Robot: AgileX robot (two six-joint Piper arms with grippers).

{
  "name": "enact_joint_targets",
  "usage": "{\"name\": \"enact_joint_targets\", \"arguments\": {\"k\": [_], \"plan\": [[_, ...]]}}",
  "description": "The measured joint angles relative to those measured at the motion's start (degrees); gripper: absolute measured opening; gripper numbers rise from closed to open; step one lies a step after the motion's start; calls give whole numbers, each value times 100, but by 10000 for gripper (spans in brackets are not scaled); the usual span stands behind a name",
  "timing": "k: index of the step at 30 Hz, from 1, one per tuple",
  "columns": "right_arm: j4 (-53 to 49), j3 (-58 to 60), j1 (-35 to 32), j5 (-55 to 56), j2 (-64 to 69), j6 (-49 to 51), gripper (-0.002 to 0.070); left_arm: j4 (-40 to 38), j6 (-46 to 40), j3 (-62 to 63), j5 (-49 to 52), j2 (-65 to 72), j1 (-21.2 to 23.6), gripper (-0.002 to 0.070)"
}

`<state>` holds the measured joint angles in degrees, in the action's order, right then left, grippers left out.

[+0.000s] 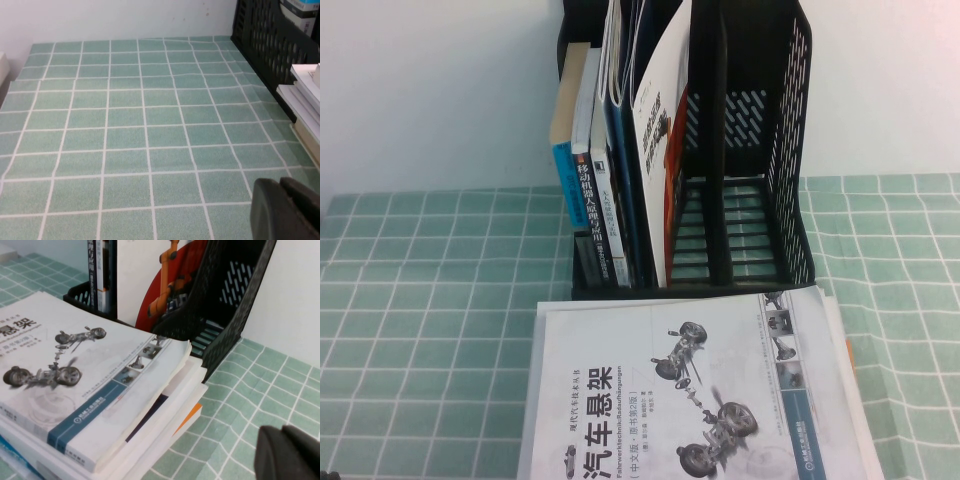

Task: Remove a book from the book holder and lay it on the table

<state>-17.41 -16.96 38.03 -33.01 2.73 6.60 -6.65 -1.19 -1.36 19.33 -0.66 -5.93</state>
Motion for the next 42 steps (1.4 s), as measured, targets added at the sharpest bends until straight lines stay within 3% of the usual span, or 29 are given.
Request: {"name": "enact_joint_targets", "arguments": {"k": [19,24,29,36,39,42], "plan": [[10,2,0,0,0,0,-2,-27,-13,0,13,0,0,-3],[-1173,241,-112,262,0,696,-2,-30,-13,0,22,0,0,-3],[-1418,620,-1014,691,-9,1545,-2,-40,0,0,36,0,0,-3],[-1539,1205,-2677,2410,-9,1602,-2,-40,0,0,34,0,0,-3],[-978,1484,-3355,3043,-9,969,-2,-40,0,0,34,0,0,-3],[415,1770,-3764,3549,-41,-569,-2,-40,0,0,34,0,0,-3]]}}
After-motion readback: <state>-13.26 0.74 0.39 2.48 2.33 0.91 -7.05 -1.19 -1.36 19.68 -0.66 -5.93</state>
